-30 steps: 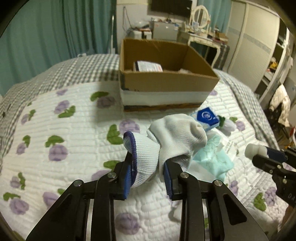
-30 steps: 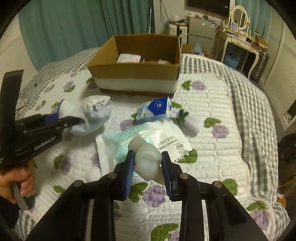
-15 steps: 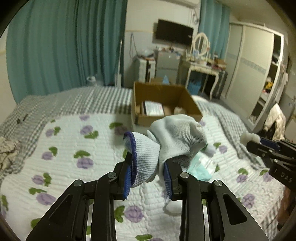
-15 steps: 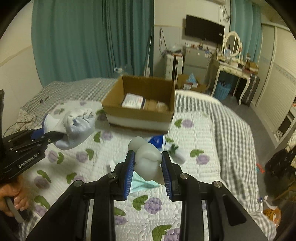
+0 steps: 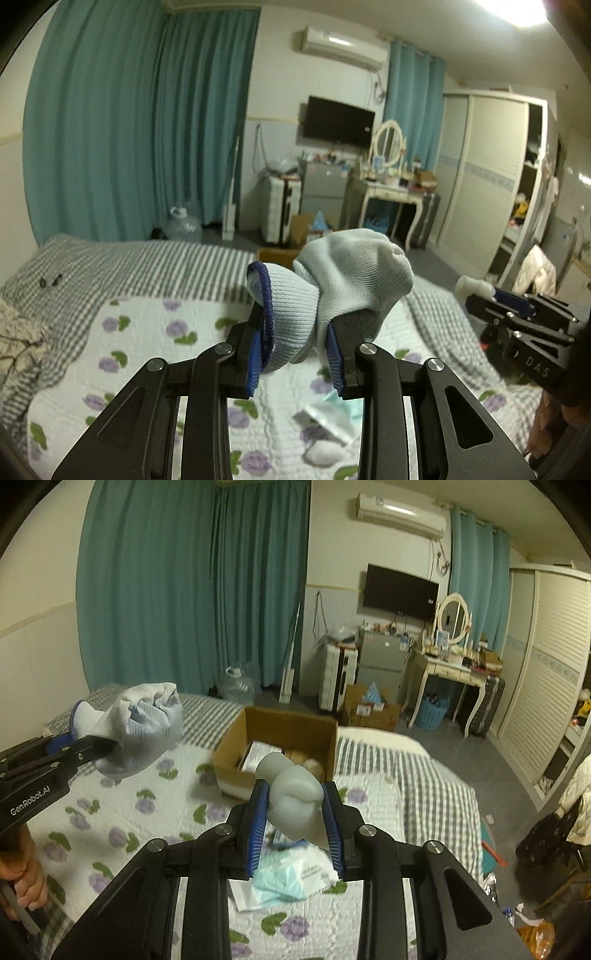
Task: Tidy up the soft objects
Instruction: 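Lift the socks and cotton ball and carry them over the box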
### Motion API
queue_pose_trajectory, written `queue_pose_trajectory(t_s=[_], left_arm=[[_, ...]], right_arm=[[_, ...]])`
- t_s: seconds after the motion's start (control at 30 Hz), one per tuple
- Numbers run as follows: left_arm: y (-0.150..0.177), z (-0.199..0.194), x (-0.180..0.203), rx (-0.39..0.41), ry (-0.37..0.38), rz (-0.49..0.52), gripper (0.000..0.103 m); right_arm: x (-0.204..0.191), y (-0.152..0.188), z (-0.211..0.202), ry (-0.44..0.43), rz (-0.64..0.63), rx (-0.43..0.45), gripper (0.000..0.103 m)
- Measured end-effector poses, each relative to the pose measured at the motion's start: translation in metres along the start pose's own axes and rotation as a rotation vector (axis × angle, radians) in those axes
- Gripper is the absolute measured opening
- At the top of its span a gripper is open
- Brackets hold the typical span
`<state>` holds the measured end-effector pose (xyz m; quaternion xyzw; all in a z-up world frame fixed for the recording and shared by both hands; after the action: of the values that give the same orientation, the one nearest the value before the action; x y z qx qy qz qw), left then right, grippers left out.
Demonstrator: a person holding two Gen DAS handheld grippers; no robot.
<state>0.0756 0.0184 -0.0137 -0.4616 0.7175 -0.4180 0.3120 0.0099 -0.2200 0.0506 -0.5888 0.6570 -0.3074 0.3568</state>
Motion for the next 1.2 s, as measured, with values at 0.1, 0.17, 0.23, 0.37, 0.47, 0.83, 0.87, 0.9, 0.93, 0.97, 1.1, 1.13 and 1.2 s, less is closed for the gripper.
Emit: queue_pose_trajectory(t_s=[0.1,0.17,0.23,0.37,0.47,0.83,0.87,0.9,0.93,0.97,1.1,1.13,1.2], left_arm=[[-0.011,0.003,-0.001,0.022,-0.005,0.002,0.029],[-0.018,0.008,-0.002,0.032,-0.002,0.002,0.029],[-0.026,0.016,-0.003,0.038,0.004,0.006,0.029],[-0.038,0.031,-0.004,0.055,0.002,0.005,0.029],[-0.047,0.044,-0.005,0.06,-0.004,-0.001,0.029],[-0.065,0.135,-0.018,-0.001,-0.023,-0.008,0.029],[-0.065,0.142,-0.017,-0.009,-0.023,-0.008,0.029],[-0.064,0.152,-0.018,-0.021,-0.025,-0.008,0.029],[-0.062,0.164,-0.019,-0.037,-0.024,-0.008,0.029],[-0.061,0.173,-0.019,-0.052,-0.021,-0.008,0.029],[-0.053,0.215,-0.019,-0.115,-0.017,0.0,0.029],[-0.049,0.228,-0.019,-0.134,-0.013,-0.001,0.029],[-0.044,0.243,-0.016,-0.16,-0.009,-0.002,0.029]], right_arm=[[-0.001,-0.012,-0.006,0.015,-0.013,0.05,0.029],[-0.002,-0.021,-0.008,0.005,-0.01,0.069,0.029],[-0.003,-0.029,-0.007,0.0,-0.012,0.087,0.029],[-0.006,-0.047,0.002,-0.017,-0.01,0.107,0.029],[-0.009,-0.06,0.015,-0.027,-0.017,0.118,0.029],[0.001,-0.096,0.094,-0.034,-0.019,0.103,0.029],[0.003,-0.097,0.104,-0.033,-0.018,0.095,0.029],[0.005,-0.099,0.114,-0.031,-0.017,0.088,0.029],[0.007,-0.099,0.126,-0.03,-0.016,0.078,0.029],[0.007,-0.099,0.134,-0.03,-0.015,0.07,0.029],[0.013,-0.096,0.182,-0.03,-0.011,0.02,0.03],[0.016,-0.095,0.192,-0.031,-0.01,0.009,0.03],[0.018,-0.091,0.214,-0.036,-0.011,-0.018,0.03]])
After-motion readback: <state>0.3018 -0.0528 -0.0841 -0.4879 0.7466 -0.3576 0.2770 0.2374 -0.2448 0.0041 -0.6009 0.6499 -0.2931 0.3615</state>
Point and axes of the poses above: each gripper's, at about its wrist camera, not at the fingertips, and z roughly the way its jaws point, x to its right, y to its underside, the point moved 3 cm from there along z, roughly the way its jaws point, and after that the axes turned 12 degrees about z, right-handed, at the moved point
